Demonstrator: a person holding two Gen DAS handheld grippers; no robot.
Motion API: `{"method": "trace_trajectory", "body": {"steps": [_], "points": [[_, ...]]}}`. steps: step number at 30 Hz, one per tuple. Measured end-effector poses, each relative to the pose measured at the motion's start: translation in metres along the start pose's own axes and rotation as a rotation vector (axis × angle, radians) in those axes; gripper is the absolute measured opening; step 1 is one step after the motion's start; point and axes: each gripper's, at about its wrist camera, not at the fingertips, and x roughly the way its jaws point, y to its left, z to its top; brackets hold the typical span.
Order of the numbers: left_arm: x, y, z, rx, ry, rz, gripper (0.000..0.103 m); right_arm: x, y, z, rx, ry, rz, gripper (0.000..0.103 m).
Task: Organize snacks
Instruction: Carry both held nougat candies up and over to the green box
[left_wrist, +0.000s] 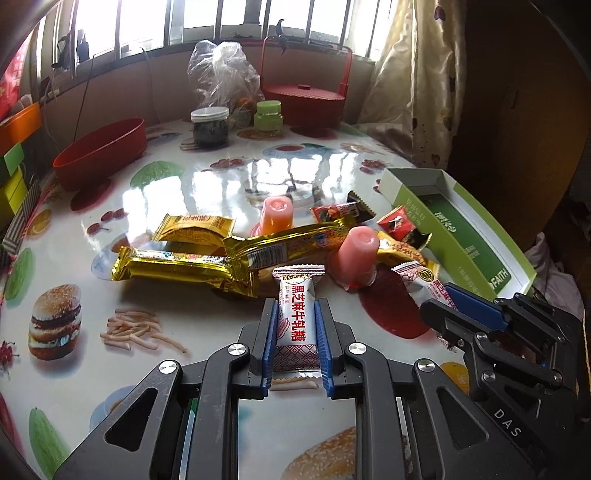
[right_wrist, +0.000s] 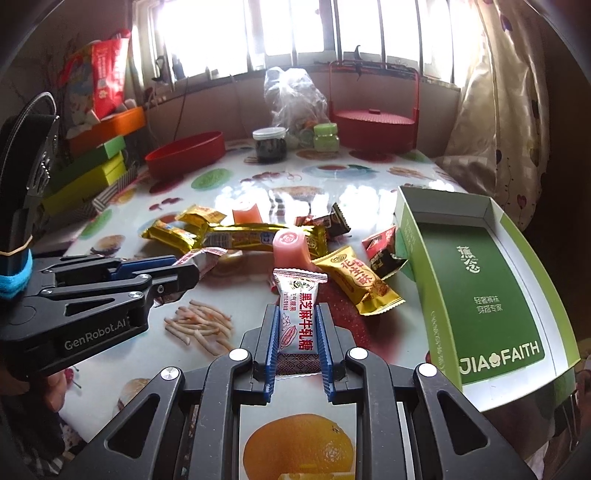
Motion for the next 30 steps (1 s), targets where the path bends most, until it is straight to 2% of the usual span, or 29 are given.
{"method": "trace_trajectory", "body": {"steps": [13,30], "points": [[-0.017,-0.007,0.004,0.021,-0.042,-0.008,0.021,-0.018,-0.004,0.001,0.010,-0.037,-0.008,0.019],[-0.022,-0.026,0.031,0.059,-0.087,-0.078,0.021,-0.037,-0.021,0.011,0.041,-0.081,-0.058,0.019]]}}
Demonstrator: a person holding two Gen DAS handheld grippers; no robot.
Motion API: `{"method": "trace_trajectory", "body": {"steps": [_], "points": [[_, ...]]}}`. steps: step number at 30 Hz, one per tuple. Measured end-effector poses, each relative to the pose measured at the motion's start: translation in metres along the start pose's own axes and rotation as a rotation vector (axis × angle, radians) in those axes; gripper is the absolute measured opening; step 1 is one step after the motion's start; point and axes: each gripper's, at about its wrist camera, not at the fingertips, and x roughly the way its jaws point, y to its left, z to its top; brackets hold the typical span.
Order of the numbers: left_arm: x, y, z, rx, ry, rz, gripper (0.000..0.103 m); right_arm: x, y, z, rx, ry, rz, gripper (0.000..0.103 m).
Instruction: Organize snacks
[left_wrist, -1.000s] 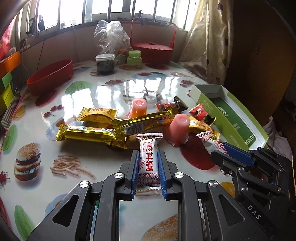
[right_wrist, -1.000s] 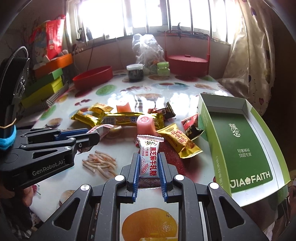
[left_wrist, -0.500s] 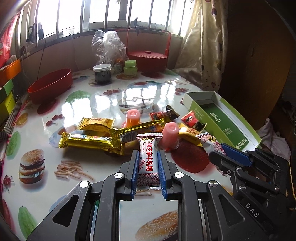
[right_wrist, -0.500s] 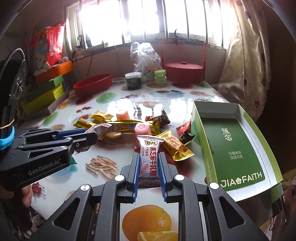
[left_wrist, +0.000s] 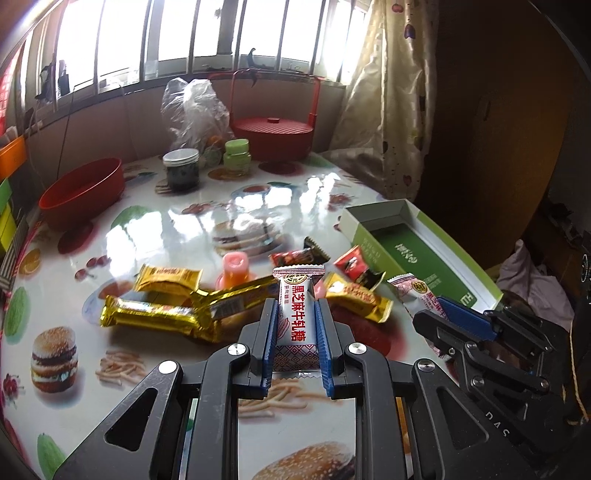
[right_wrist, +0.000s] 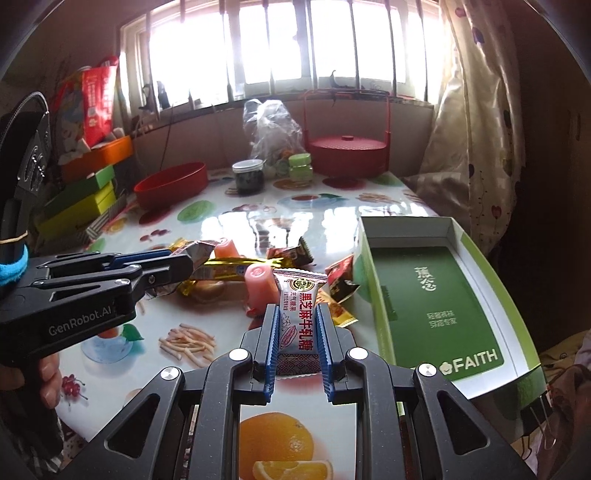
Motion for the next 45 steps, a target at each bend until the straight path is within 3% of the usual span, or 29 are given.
{"method": "trace_trajectory", "body": {"steps": [9,25,45], "points": [[0.007,-0.012,0.016,0.015,-0.015,-0.042,0.021,-0.007,-0.019,0.003,0.029,-0.013,-0.047,0.019],[0.040,-0.056,0.042,0.055,0.027,-0.150,0.021,-0.018,-0.077,0.002,0.102,-0.015,-0.175,0.019],[0.091,-0.102,0.062,0.126,0.110,-0.190,0.021,-0.013,-0.132,-0.003,0.164,0.025,-0.263,0.019]]}}
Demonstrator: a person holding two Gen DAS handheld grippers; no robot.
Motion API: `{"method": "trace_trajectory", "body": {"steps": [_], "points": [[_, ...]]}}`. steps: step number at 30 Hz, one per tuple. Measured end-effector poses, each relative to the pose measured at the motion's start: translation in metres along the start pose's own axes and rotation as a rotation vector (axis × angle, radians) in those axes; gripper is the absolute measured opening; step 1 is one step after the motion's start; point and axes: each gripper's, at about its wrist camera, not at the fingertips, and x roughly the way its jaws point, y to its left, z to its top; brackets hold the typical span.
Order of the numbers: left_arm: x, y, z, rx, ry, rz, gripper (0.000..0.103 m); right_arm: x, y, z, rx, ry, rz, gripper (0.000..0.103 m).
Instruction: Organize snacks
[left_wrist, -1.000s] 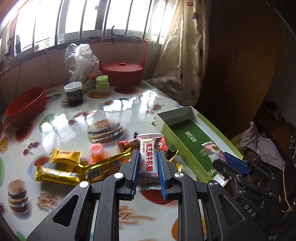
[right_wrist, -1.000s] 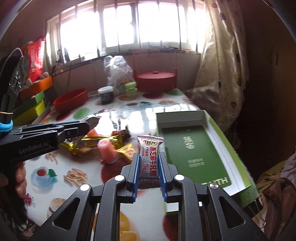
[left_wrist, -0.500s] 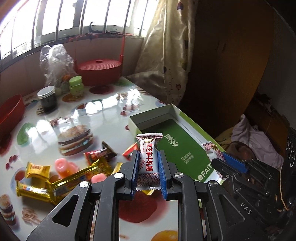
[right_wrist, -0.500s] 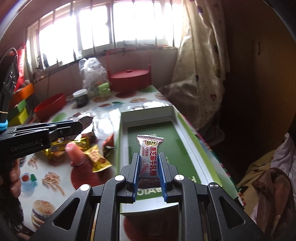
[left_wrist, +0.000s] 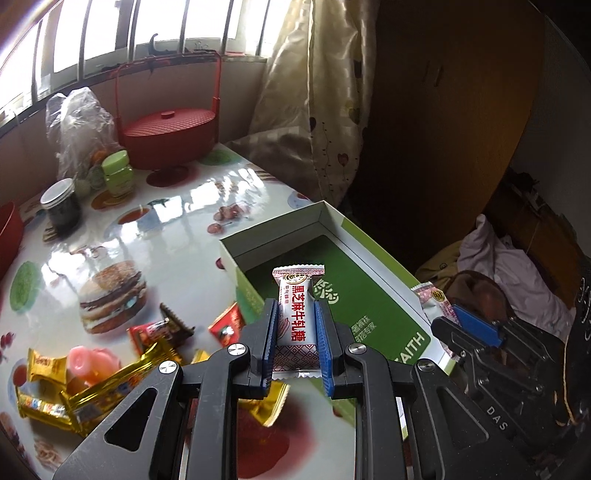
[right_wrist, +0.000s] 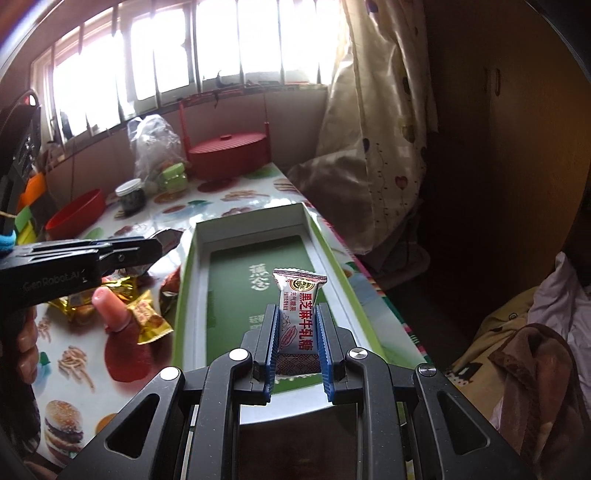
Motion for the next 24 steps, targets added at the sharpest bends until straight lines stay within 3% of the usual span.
{"method": "trace_trajectory", "body": {"steps": [7,24], "points": [[0.024,-0.010,0.002,-0.002,0.046,-0.021,0.021,0.010,-0.012,-0.005,0.006,0.030,-0.012,0.019],[0.061,-0.021,0.002,0.033,0.106,0.008,0.021,0.029,-0.023,-0.008,-0.018,0.076,0.002,0.019]]}}
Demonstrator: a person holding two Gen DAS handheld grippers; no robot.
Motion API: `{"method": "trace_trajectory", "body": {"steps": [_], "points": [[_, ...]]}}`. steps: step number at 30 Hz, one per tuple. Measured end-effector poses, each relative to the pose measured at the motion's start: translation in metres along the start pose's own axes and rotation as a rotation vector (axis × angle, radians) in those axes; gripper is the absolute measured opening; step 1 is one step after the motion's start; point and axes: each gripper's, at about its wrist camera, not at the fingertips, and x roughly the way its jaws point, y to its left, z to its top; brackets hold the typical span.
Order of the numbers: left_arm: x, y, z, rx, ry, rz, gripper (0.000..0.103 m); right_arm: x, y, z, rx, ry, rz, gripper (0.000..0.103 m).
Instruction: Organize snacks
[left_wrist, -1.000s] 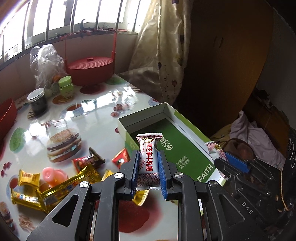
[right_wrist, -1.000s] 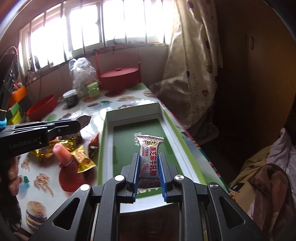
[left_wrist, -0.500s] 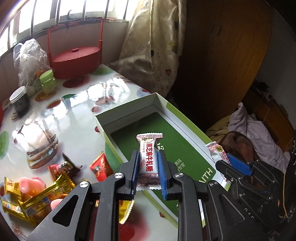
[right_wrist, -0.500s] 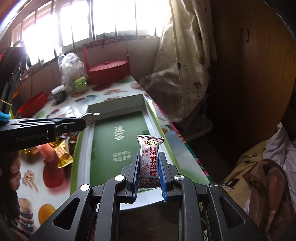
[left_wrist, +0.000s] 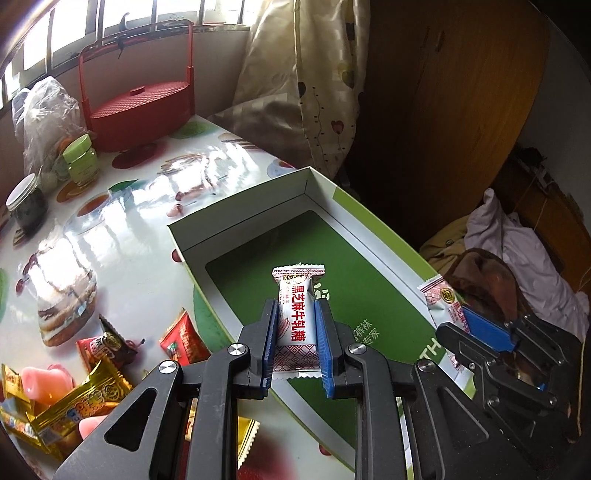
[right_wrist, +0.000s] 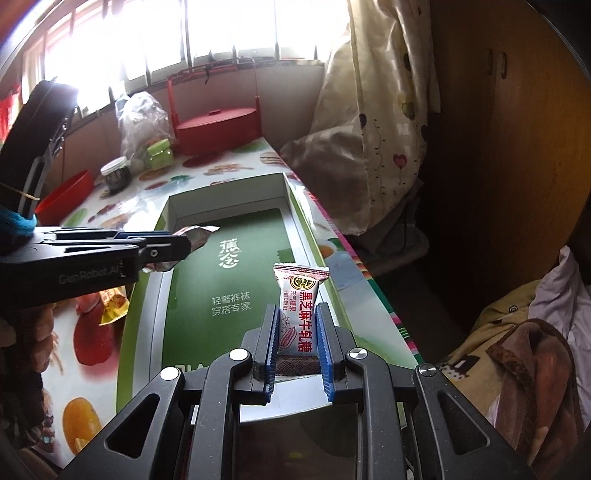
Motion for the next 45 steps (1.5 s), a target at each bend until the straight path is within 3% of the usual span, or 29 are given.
{"method": "trace_trajectory", "body": {"steps": [31,38,45], "points": [[0.019,-0.006,-0.001,0.015,0.037,0.003,0.021,0.017,0.002,-0.004,-0.023,0.055,0.026,0.019],[0.018,-0.007,-0.002,0.019,0.041,0.010,0.021,0.017,0.001,-0.004,-0.022,0.048,0.029,0.027],[0.016,-0.009,-0.004,0.020,0.040,0.003,0.028,0.013,-0.001,-0.006,-0.005,0.031,0.033,0.036]]}}
